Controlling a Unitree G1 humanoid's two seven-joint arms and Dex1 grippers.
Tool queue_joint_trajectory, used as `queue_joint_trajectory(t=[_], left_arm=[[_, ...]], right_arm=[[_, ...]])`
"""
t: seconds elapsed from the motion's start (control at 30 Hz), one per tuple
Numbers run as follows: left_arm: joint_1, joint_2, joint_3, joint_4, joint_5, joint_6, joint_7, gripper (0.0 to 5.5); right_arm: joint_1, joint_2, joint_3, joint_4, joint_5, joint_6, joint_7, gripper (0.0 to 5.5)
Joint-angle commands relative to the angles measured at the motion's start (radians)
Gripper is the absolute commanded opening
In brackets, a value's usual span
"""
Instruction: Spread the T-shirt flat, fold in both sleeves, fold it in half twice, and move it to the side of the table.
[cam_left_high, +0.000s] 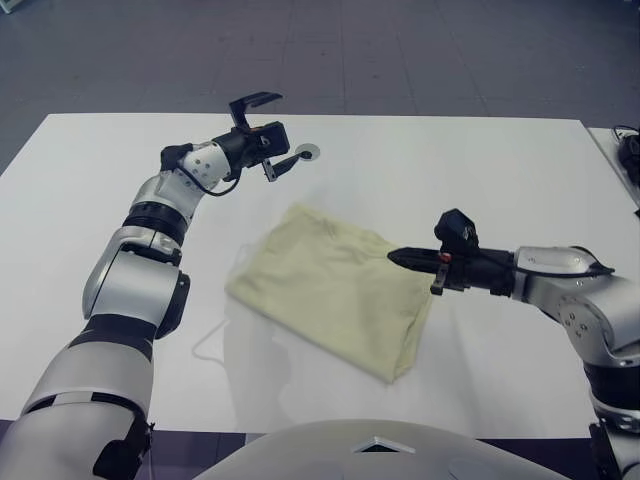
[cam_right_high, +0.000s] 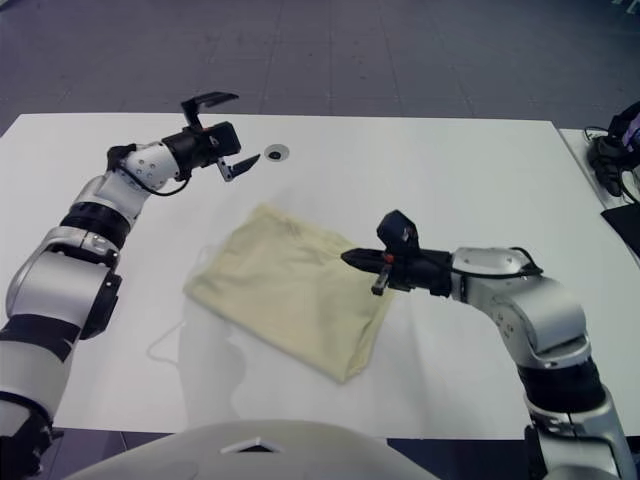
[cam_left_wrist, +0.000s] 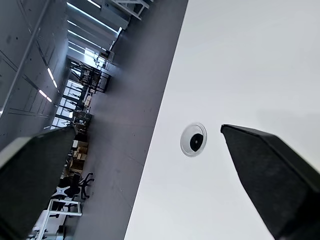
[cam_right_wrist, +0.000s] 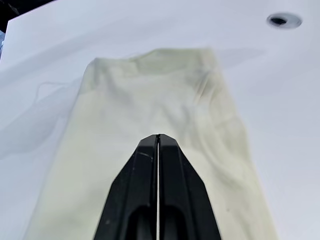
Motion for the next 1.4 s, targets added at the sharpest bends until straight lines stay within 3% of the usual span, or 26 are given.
queue_joint_trajectory(t=[0.03, 0.23, 0.43, 0.67, 0.93, 1.17, 1.3, 1.4], left_arm=[[0.310, 0.101, 0.057, -0.447, -0.165, 0.148, -0.174, 5.36], [0.686, 0.205, 0.110, -1.016, -0.230, 0.453, -0.245, 5.36], [0.911, 0.275, 0.161, -1.304, -0.203, 0.655, -0.275, 5.36], [1.035, 0.349, 0.206, -1.374, -0.105, 0.723, -0.257, 5.40], [0.916, 0.340, 0.101, -1.133, -0.023, 0.595, -0.287, 5.40], [0.476, 0.197, -0.065, -0.548, 0.096, 0.315, -0.230, 5.40], [0.187, 0.072, -0.160, -0.158, 0.219, 0.196, -0.086, 5.40], [0.048, -0.026, -0.237, 0.027, 0.300, 0.166, -0.002, 5.40]], right_arm=[[-0.040, 0.000, 0.044, 0.133, -0.110, -0.108, -0.004, 0.00], [0.044, -0.028, 0.044, 0.189, -0.162, -0.177, 0.027, 0.00], [0.091, -0.085, 0.150, 0.270, -0.350, -0.366, 0.057, 0.00], [0.128, -0.078, 0.203, 0.319, -0.486, -0.490, 0.045, 1.12], [0.165, -0.136, 0.258, 0.278, -0.650, -0.554, 0.037, 2.28], [0.230, -0.193, 0.233, 0.118, -0.662, -0.528, 0.077, 3.22], [0.264, -0.214, 0.228, 0.011, -0.663, -0.484, 0.089, 3.84], [0.284, -0.193, 0.203, -0.098, -0.632, -0.344, 0.066, 4.28]])
